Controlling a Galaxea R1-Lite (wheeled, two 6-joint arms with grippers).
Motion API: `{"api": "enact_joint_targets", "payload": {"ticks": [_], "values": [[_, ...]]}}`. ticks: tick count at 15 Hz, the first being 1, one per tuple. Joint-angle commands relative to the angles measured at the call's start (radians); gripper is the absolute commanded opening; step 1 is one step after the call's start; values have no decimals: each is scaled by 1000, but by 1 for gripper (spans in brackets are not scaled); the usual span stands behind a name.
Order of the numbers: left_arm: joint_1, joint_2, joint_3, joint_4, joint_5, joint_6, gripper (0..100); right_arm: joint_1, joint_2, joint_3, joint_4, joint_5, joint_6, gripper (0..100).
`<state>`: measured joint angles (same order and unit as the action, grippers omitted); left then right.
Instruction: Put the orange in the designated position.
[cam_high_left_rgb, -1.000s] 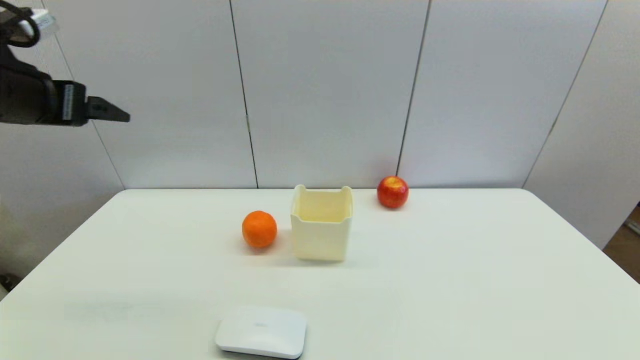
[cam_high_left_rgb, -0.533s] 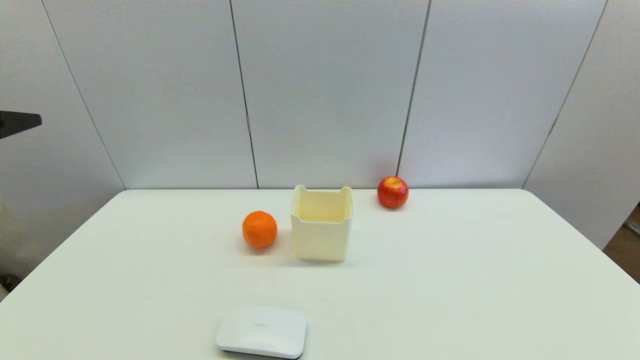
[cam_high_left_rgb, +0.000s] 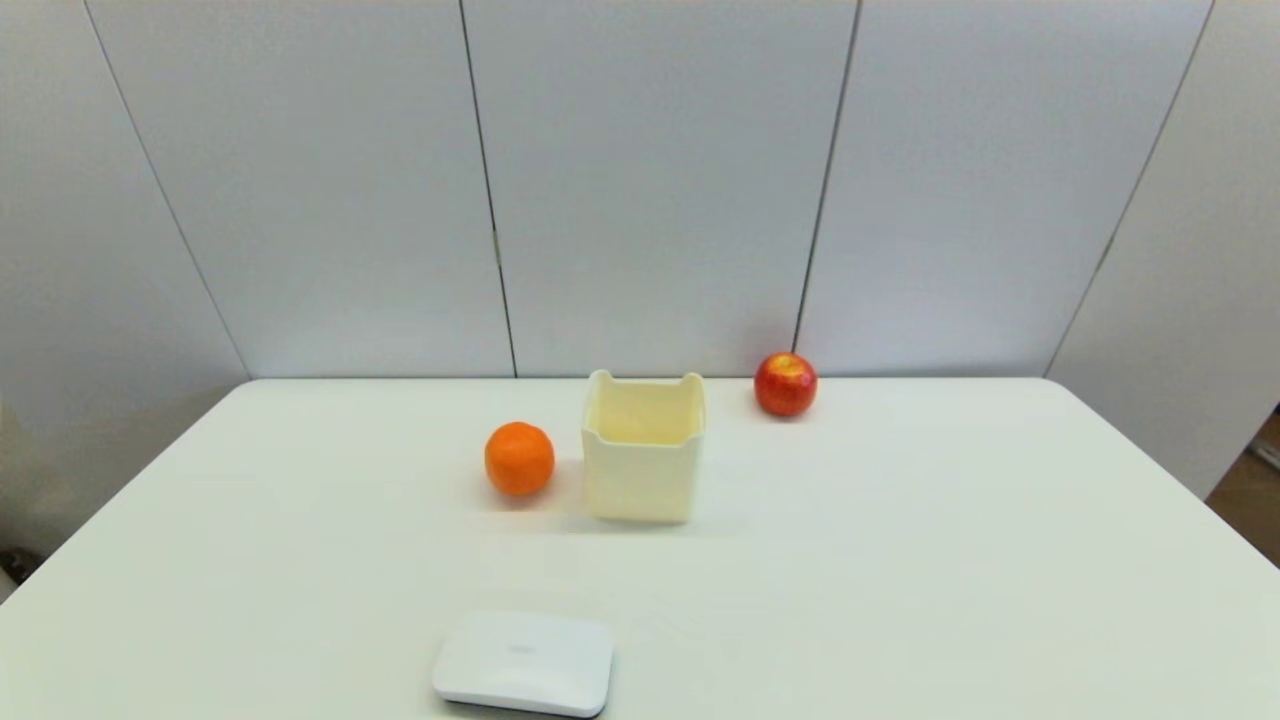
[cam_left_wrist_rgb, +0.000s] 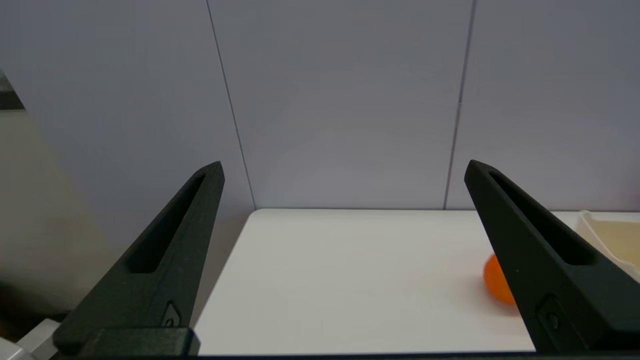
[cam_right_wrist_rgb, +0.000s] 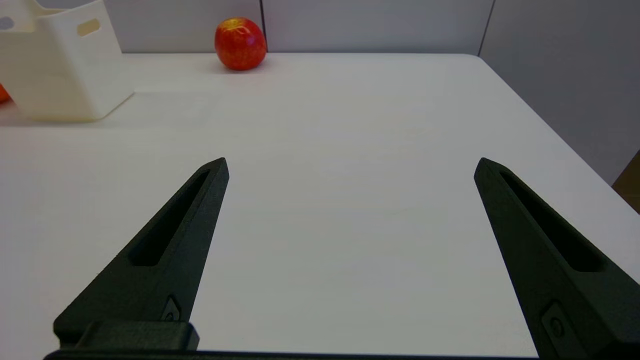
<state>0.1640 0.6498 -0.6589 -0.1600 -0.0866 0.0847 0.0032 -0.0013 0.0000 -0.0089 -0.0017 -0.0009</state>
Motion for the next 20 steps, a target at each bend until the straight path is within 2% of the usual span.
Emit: {"api": "enact_joint_targets", "payload": {"ticks": [1, 5, 7, 10, 14, 15, 17, 20], "values": [[-104, -323, 234, -6, 5, -8, 100, 0, 1, 2, 0, 0, -1, 100], [-123, -455, 340, 11, 10, -8, 100, 1, 1, 2, 0, 0, -1, 100], [-141, -503, 398, 11, 68, -6, 100, 1, 1, 2, 0, 0, -1, 100], [-158, -650, 502, 30, 61, -3, 100, 1, 1, 2, 0, 0, -1, 100], [-158, -650, 659, -1, 73, -3, 100, 1, 1, 2, 0, 0, -1, 100], [-158, -650, 659, 23, 68, -11, 100, 1, 1, 2, 0, 0, -1, 100], [-159, -650, 659, 152, 77, -13, 100, 0, 1, 2, 0, 0, -1, 100], [-158, -650, 659, 158, 77, -60, 100, 0, 1, 2, 0, 0, -1, 100]]}}
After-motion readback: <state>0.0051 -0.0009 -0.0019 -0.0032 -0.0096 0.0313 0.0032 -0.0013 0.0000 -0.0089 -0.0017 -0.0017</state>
